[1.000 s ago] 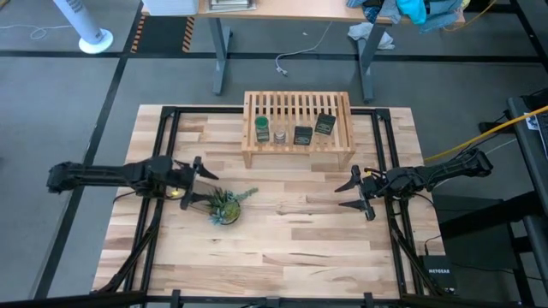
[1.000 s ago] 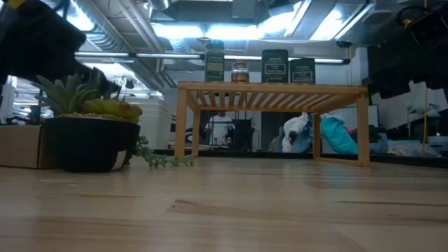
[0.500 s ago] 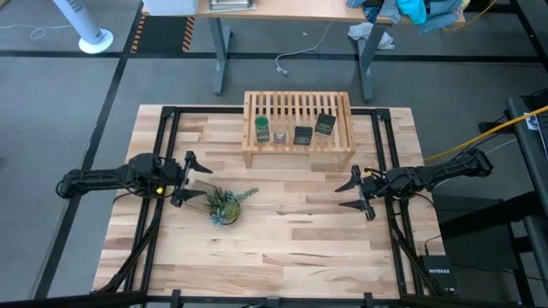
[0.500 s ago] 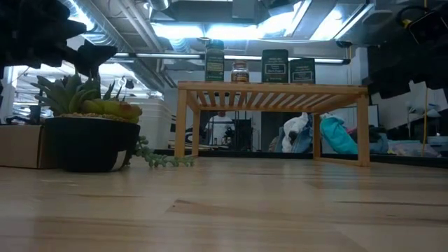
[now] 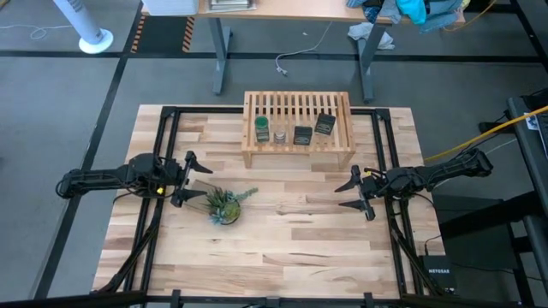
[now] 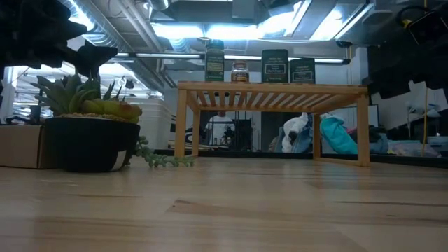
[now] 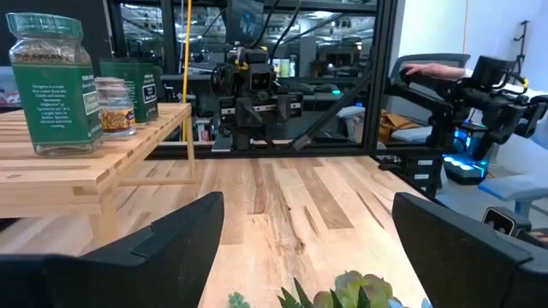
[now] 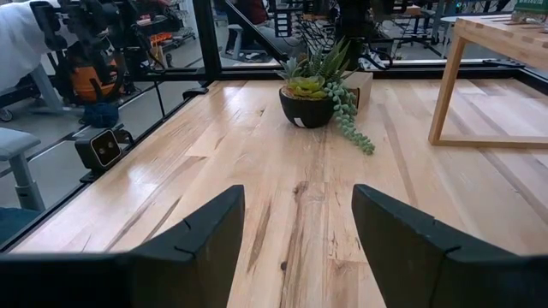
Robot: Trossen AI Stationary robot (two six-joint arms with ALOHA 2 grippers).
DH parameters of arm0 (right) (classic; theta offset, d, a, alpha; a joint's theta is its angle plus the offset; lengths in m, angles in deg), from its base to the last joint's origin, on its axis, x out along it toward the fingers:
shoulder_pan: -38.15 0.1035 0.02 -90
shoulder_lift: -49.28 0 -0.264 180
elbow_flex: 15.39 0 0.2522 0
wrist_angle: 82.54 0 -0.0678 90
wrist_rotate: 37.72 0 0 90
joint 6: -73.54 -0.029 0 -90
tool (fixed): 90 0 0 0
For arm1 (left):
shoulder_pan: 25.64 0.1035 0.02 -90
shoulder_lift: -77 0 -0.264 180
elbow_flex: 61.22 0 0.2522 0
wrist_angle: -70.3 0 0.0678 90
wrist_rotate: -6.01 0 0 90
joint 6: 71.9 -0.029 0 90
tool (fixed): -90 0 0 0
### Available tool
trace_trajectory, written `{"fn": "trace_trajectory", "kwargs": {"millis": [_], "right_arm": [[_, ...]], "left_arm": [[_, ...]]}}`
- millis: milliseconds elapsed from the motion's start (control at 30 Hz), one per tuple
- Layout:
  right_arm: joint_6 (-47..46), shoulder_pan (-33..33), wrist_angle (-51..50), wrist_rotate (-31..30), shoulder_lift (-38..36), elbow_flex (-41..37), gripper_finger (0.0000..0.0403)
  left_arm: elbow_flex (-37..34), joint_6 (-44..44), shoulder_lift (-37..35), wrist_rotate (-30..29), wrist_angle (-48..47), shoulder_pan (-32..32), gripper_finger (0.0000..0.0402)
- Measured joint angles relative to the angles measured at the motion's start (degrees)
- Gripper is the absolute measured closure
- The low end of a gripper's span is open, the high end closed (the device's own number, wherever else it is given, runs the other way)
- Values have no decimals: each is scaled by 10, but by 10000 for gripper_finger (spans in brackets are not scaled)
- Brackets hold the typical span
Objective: Shelf spices
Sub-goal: Return to Home Position
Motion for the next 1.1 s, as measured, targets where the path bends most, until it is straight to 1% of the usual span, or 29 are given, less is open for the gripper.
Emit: {"fn": "trace_trajectory", "kwargs": {"millis": [233, 600, 1100], "right_arm": [[0, 0, 0, 0, -15, 0, 180], [0, 0, 1, 0, -116, 0, 180], [0, 0, 1, -2, -114, 0, 180]], "left_arm": [[0, 0, 0, 0, 0, 0, 71], [0, 0, 0, 0, 0, 0, 71], [0, 0, 0, 0, -1, 0, 71]]}}
